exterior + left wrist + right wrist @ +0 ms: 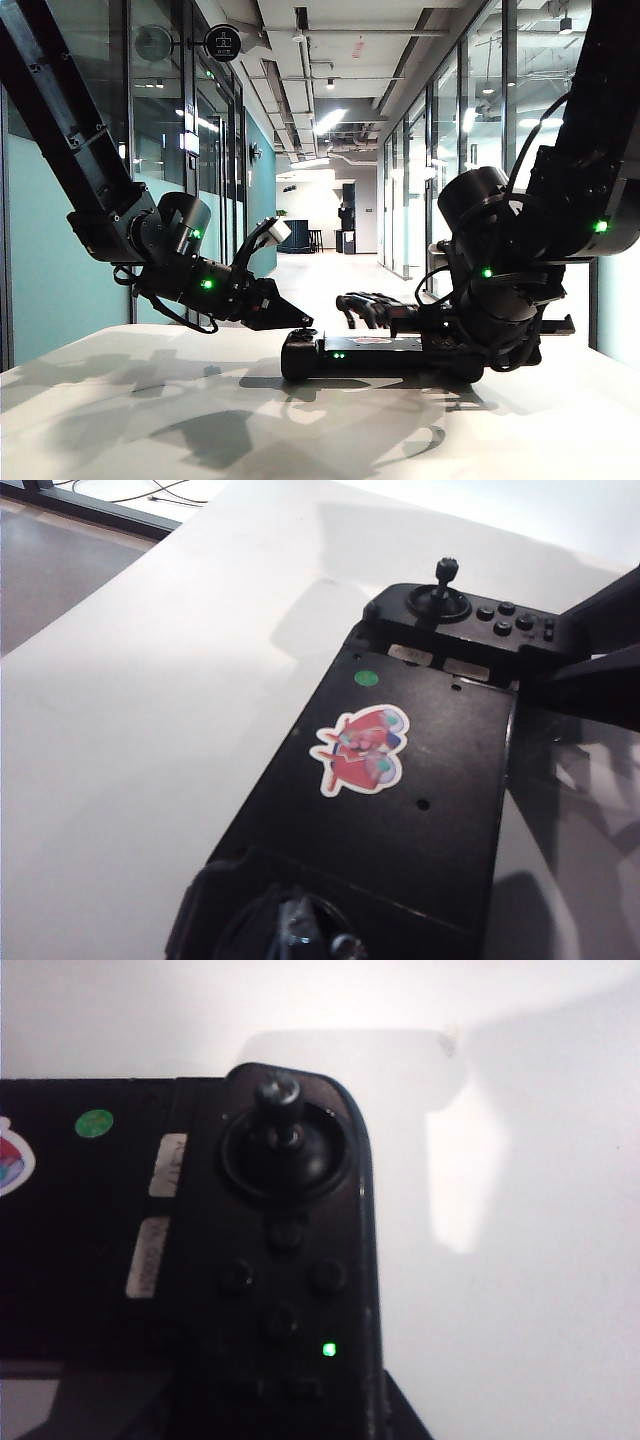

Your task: Push the left joystick on the remote control sitting on the white table backward to make the robot dog back up in a straight line until it returns close to you.

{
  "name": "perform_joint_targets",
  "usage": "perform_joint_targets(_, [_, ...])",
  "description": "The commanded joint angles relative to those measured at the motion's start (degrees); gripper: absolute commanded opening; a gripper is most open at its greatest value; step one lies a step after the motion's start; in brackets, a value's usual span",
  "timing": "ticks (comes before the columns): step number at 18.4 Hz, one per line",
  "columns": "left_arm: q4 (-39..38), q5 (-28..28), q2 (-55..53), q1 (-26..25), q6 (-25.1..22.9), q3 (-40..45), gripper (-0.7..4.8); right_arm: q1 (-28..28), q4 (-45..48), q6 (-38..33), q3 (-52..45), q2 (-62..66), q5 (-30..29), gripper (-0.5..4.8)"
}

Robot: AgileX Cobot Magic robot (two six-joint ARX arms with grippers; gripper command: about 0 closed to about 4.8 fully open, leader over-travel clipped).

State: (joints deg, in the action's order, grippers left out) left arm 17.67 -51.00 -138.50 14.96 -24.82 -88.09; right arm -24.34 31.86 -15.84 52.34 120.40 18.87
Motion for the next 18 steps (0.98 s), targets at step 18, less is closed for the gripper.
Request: perform_joint_targets(18, [-0.11,28.83,4.02,0.22,18.25,-0.35,-0.05,0.07,0.22,-0.22,0.24,-0.24,0.39,1.98])
